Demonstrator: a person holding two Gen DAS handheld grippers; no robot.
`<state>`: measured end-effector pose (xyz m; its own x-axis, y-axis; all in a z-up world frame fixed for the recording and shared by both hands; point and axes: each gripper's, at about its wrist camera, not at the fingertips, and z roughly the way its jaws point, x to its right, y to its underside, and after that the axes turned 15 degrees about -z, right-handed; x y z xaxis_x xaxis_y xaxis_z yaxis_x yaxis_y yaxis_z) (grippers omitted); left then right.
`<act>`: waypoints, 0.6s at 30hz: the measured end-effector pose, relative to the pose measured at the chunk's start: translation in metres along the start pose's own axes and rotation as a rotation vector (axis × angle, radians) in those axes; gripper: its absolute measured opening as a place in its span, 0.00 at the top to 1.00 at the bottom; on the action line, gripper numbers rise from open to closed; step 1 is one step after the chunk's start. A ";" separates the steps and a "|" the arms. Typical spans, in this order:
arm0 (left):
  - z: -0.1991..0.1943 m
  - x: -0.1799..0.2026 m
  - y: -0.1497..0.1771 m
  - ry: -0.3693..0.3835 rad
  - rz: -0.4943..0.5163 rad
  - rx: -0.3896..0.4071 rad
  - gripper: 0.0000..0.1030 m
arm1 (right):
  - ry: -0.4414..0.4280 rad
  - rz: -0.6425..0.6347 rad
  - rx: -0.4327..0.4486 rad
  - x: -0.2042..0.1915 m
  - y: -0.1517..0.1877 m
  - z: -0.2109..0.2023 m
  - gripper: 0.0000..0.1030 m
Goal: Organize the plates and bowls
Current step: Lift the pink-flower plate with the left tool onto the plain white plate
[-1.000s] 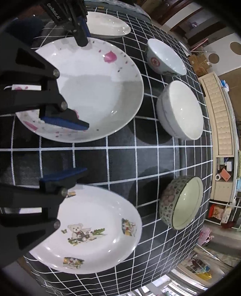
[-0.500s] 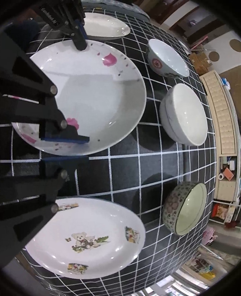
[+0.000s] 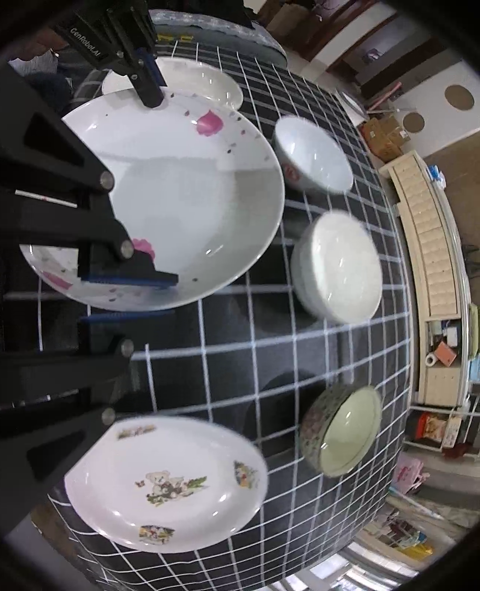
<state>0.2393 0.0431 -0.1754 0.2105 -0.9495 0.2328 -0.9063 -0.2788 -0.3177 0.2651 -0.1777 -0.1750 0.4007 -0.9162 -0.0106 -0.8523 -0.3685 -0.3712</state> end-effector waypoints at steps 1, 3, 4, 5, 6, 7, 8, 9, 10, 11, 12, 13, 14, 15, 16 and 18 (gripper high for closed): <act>-0.005 -0.009 -0.001 -0.014 -0.012 0.009 0.92 | -0.002 -0.008 0.004 -0.006 -0.002 -0.001 0.85; -0.009 -0.019 -0.002 -0.028 -0.030 0.016 0.92 | -0.016 -0.029 0.011 -0.021 -0.008 -0.002 0.85; -0.011 -0.028 -0.002 -0.036 -0.046 0.018 0.92 | -0.022 -0.038 0.013 -0.028 -0.011 -0.002 0.85; -0.014 -0.038 -0.002 -0.044 -0.059 0.019 0.92 | -0.029 -0.050 0.015 -0.036 -0.013 0.000 0.85; -0.015 -0.042 -0.002 -0.050 -0.065 0.021 0.92 | -0.036 -0.062 0.013 -0.045 -0.016 0.002 0.85; -0.017 -0.051 -0.002 -0.061 -0.078 0.024 0.92 | -0.041 -0.072 0.011 -0.051 -0.018 0.003 0.85; -0.018 -0.056 -0.002 -0.067 -0.085 0.025 0.92 | -0.047 -0.087 0.008 -0.061 -0.021 0.006 0.85; -0.020 -0.062 -0.001 -0.074 -0.096 0.026 0.92 | -0.052 -0.095 0.005 -0.067 -0.023 0.009 0.85; -0.021 -0.069 -0.001 -0.080 -0.106 0.027 0.92 | -0.059 -0.103 0.002 -0.072 -0.025 0.012 0.85; -0.021 -0.074 0.000 -0.087 -0.116 0.027 0.92 | -0.068 -0.107 -0.003 -0.079 -0.027 0.015 0.85; -0.022 -0.082 0.000 -0.094 -0.129 0.029 0.92 | -0.075 -0.111 -0.007 -0.084 -0.029 0.018 0.85; -0.023 -0.086 -0.001 -0.098 -0.137 0.030 0.92 | -0.080 -0.118 -0.011 -0.090 -0.031 0.021 0.85; -0.023 -0.091 -0.001 -0.101 -0.144 0.032 0.92 | -0.080 -0.127 -0.014 -0.096 -0.033 0.023 0.85; -0.023 -0.096 -0.002 -0.106 -0.153 0.033 0.92 | -0.078 -0.136 -0.016 -0.103 -0.034 0.024 0.85; -0.023 -0.102 -0.002 -0.114 -0.160 0.035 0.92 | -0.079 -0.147 -0.020 -0.109 -0.037 0.027 0.85; -0.025 -0.112 -0.001 -0.121 -0.173 0.036 0.92 | -0.080 -0.163 -0.027 -0.119 -0.040 0.031 0.85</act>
<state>0.2071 0.1533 -0.1787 0.4063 -0.8967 0.1757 -0.8394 -0.4422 -0.3160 0.2617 -0.0496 -0.1876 0.5585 -0.8291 -0.0267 -0.7824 -0.5158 -0.3490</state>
